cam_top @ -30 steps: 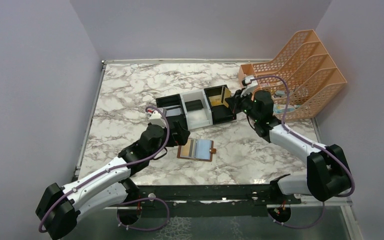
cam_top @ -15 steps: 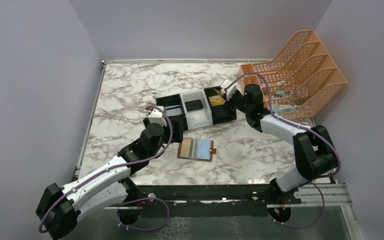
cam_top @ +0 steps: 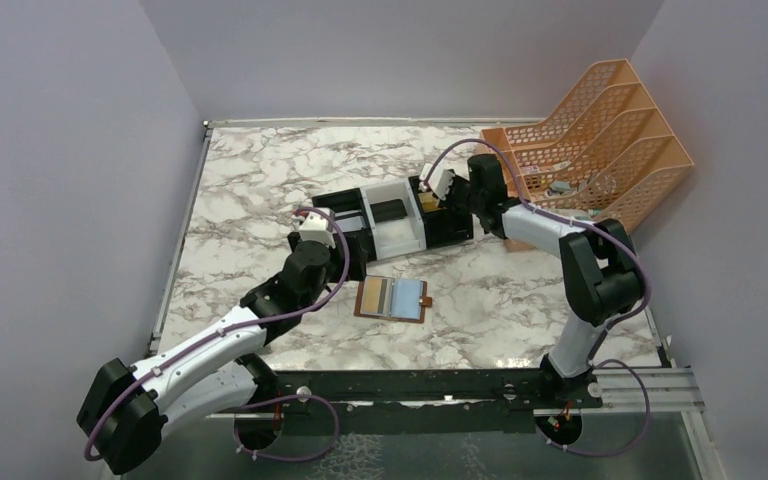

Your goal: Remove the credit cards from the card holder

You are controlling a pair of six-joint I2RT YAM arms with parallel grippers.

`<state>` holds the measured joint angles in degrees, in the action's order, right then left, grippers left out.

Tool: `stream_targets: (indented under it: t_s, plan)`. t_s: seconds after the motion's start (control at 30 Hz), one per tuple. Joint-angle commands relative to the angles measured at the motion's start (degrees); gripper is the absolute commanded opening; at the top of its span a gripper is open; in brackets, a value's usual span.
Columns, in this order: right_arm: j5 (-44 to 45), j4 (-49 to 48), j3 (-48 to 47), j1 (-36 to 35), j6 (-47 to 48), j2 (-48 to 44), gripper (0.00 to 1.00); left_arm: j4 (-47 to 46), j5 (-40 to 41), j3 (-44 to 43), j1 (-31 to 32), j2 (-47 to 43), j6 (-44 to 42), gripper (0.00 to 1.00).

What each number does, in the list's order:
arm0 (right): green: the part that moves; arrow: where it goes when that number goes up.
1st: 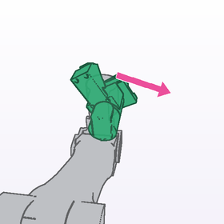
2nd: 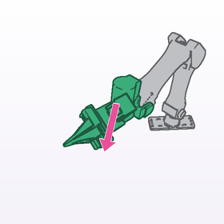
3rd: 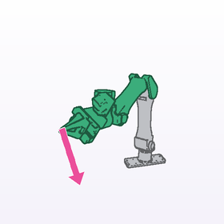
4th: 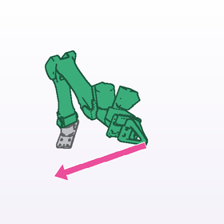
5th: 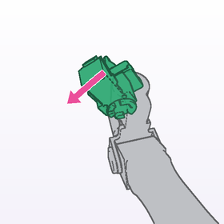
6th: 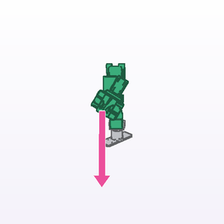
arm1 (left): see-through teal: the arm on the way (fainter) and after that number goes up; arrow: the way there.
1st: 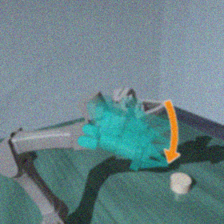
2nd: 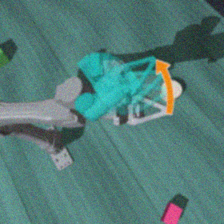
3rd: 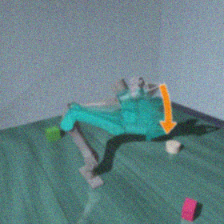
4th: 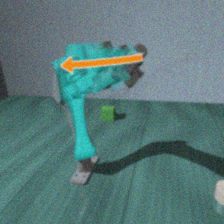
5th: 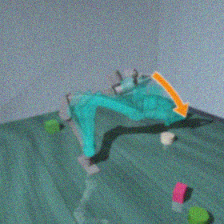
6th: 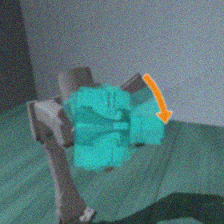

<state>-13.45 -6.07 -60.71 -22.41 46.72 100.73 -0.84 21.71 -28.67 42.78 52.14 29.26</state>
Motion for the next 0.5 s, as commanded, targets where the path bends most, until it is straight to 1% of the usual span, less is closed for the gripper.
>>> stream_targets:
  t_s: [0.0, 0.1, 0.23, 0.47]
  plan:
    - [3.92, 2.33, -2.79, 0.03, 5.04, 2.46, 0.01, -1.8, -1.84, -0.69, -0.71, 0.92, 0.31, 0.99]
    - [3.55, 0.83, -3.37, 0.02, 7.36, 4.01, 0.01, -1.74, -3.05, -0.86, -1.15, 1.19, 0.24, 0.99]
    - [2.3, -0.03, -5.35, 0.04, 7.25, 5.94, 0.01, -1.85, -3.93, -0.82, -1.67, 1.25, -0.06, 0.99]
    - [-0.81, 1.6, -8.2, 0.07, 10.21, 8.71, 0.02, -2.02, -5.35, -0.64, -2.68, 1.86, -0.34, 0.99]
